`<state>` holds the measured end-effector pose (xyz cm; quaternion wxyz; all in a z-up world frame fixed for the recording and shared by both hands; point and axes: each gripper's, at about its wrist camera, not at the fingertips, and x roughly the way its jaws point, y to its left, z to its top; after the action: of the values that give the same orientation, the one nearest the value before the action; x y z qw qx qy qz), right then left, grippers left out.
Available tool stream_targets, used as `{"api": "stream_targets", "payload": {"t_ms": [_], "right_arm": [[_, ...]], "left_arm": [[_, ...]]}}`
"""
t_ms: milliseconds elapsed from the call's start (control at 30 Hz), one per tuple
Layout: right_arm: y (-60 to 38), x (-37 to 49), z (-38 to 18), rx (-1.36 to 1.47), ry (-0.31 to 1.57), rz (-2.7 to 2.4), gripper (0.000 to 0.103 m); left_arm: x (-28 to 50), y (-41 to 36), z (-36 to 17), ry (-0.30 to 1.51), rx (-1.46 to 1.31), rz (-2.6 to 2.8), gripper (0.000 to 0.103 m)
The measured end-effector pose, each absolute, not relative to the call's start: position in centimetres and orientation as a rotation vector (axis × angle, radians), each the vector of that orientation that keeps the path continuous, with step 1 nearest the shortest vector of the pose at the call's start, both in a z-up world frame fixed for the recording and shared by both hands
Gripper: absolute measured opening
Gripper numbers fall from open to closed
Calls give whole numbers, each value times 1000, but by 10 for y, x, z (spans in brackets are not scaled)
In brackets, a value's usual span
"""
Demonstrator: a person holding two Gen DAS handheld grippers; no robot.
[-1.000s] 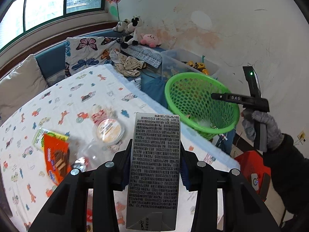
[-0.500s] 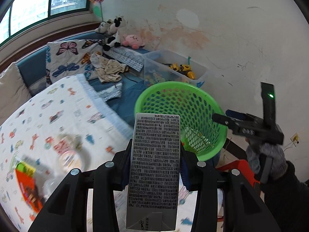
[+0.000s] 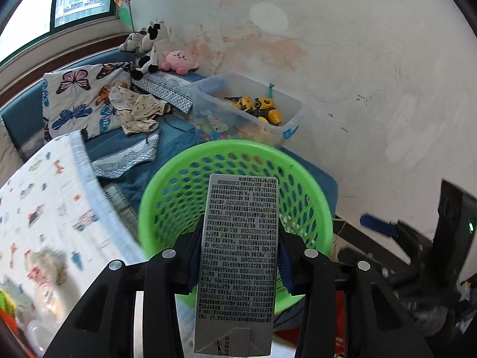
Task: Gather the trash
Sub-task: 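Lower the white milk carton into the green basket and open the left tool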
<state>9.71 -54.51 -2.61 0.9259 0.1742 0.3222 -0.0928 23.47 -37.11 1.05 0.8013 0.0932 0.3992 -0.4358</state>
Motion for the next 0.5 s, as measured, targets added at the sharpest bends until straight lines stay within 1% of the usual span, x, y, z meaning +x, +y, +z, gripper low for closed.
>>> {"api": "stream_targets", "payload": {"t_ms": [67,100,200,333,500], "right_arm": [[-547,94,-26,370,654,-194,95],[-548,92,-26,376,650,-194,95],[-549,87,-26,384,643,-199,95],[-549,80,-28,396,641,-202,95],[-542,75,-25,400,634,-186,95]], "left_arm": [[235,-382,8,865,192,-932,41],[236,-386,7,867,188,-933,43],[235,-393,4,873,164,-938,64],[234,-393,2,884,120,-959,64],[224,-368,7,865,96,-955,64]]}}
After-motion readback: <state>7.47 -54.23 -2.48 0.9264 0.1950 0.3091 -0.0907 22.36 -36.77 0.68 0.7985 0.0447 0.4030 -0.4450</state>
